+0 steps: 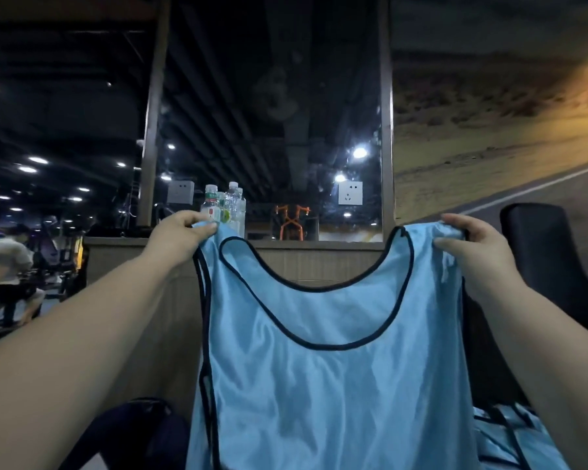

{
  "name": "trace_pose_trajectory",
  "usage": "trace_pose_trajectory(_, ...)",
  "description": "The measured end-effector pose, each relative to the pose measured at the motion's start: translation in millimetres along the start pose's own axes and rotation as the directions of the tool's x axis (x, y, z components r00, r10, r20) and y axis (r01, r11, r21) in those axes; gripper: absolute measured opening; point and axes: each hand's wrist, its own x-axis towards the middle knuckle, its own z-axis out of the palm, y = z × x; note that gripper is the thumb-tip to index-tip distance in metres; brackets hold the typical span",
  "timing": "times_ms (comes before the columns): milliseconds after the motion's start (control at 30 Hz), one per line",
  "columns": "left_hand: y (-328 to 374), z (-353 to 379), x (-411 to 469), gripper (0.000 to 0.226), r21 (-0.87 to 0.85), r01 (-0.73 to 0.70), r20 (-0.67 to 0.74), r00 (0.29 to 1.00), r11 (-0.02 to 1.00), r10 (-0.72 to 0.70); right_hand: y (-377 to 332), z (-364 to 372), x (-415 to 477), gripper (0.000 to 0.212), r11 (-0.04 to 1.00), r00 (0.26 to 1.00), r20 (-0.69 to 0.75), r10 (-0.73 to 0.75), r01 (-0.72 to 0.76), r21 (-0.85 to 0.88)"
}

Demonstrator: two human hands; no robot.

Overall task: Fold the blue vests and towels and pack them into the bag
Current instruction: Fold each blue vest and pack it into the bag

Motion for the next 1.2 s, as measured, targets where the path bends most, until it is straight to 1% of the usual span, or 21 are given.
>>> trace_pose_trajectory(100, -2, 5, 0, 0.012, -0.009, 0.065, 0.098, 0.993, 0.998, -0.064, -1, 3, -2, 0.049, 0.987, 1.000, 0.018, 0.003, 0.000, -0.162)
trace_pose_trajectory(167, -3, 10, -1, 0.013, -0.004, 0.103, 0.159, 0.982, 0.995, -0.101, -2, 8, -6, 0.052, 0.944, 0.999, 0.037, -0.025, 0.035, -0.327)
trace_pose_trajectory(233, -2, 17, -5, 0.033, 0.006, 0.139, 0.183, 0.973, 0.990, -0.138, -1, 15, -10, 0.047, 0.881, 0.995, 0.069, -0.065, 0.090, -0.464)
trace_pose_trajectory(333, -3, 27, -11, 0.058, 0.048, 0.170, 0.217, 0.960, 0.984, -0.177, 3, 25, -13, 0.028, 0.798, 0.988, 0.114, -0.106, 0.153, -0.583)
trace_pose_trajectory(367, -4, 28, -14, 0.064, 0.094, 0.166, 0.230, 0.956, 0.982, -0.183, 5, 28, -14, 0.022, 0.786, 0.987, 0.119, -0.111, 0.160, -0.597)
trace_pose_trajectory(433, -3, 28, -21, 0.081, 0.295, 0.109, 0.285, 0.938, 0.949, -0.196, 9, 30, -13, 0.014, 0.779, 0.989, 0.112, -0.101, 0.148, -0.610)
trace_pose_trajectory(467, -3, 26, -24, 0.088, 0.379, 0.069, 0.336, 0.919, 0.923, -0.207, 11, 30, -12, 0.015, 0.775, 0.990, 0.108, -0.095, 0.141, -0.616)
trace_pose_trajectory(500, -5, 25, -24, 0.087, 0.402, 0.023, 0.383, 0.904, 0.915, -0.191, 14, 30, -11, 0.019, 0.771, 0.990, 0.107, -0.091, 0.138, -0.622)
trace_pose_trajectory(567, -13, 21, -22, 0.056, 0.292, 0.070, 0.511, 0.832, 0.954, -0.217, 17, 30, -10, 0.024, 0.762, 0.991, 0.101, -0.083, 0.129, -0.635)
trace_pose_trajectory(600, -17, 17, -20, 0.054, 0.265, 0.111, 0.586, 0.770, 0.958, -0.252, 18, 29, -10, 0.025, 0.757, 0.992, 0.097, -0.077, 0.121, -0.642)
trace_pose_trajectory(633, -22, 14, -19, 0.061, 0.294, 0.100, 0.633, 0.725, 0.951, -0.271, 20, 29, -9, 0.025, 0.753, 0.993, 0.091, -0.069, 0.112, -0.648)
trace_pose_trajectory(667, -27, 12, -17, 0.067, 0.380, 0.039, 0.632, 0.718, 0.924, -0.290, 21, 28, -8, 0.025, 0.748, 0.995, 0.087, -0.059, 0.101, -0.656)
trace_pose_trajectory(700, -32, 12, -16, 0.067, 0.471, -0.041, 0.602, 0.745, 0.881, -0.287, 23, 27, -7, 0.024, 0.742, 0.995, 0.083, -0.049, 0.092, -0.664)
trace_pose_trajectory(767, -38, 15, -14, 0.048, 0.569, -0.135, 0.511, 0.831, 0.811, -0.220, 27, 25, -3, 0.026, 0.730, 0.997, 0.078, -0.026, 0.072, -0.680)
trace_pose_trajectory(867, -39, 21, -14, 0.012, 0.530, -0.171, 0.440, 0.893, 0.831, -0.097, 33, 23, 0, 0.037, 0.677, 0.999, 0.051, -0.016, 0.048, -0.735)
trace_pose_trajectory(900, -39, 23, -13, 0.009, 0.497, -0.182, 0.428, 0.902, 0.849, -0.057, 35, 24, 1, 0.039, 0.630, 0.999, 0.040, -0.025, 0.047, -0.775)
trace_pose_trajectory(967, -35, 28, -12, 0.017, 0.424, -0.186, 0.411, 0.911, 0.886, -0.006, 35, 27, -1, 0.039, 0.528, 0.998, 0.037, -0.042, 0.054, -0.847)
trace_pose_trajectory(1033, -30, 34, -11, 0.017, 0.342, -0.150, 0.398, 0.917, 0.928, 0.002, 34, 30, -2, 0.033, 0.484, 0.998, 0.038, -0.050, 0.057, -0.873)
trace_pose_trajectory(1100, -26, 38, -10, 0.009, 0.342, -0.165, 0.383, 0.924, 0.925, 0.023, 34, 32, -2, 0.027, 0.478, 0.998, 0.048, -0.047, 0.064, -0.876)
trace_pose_trajectory(1133, -24, 39, -9, 0.013, 0.366, -0.189, 0.370, 0.928, 0.911, 0.044, 35, 32, -2, 0.024, 0.487, 0.998, 0.054, -0.043, 0.068, -0.871)
trace_pose_trajectory(1200, -23, 39, -8, 0.022, 0.395, -0.217, 0.324, 0.942, 0.893, 0.086, 38, 30, 0, 0.018, 0.579, 0.998, 0.050, -0.041, 0.064, -0.813)
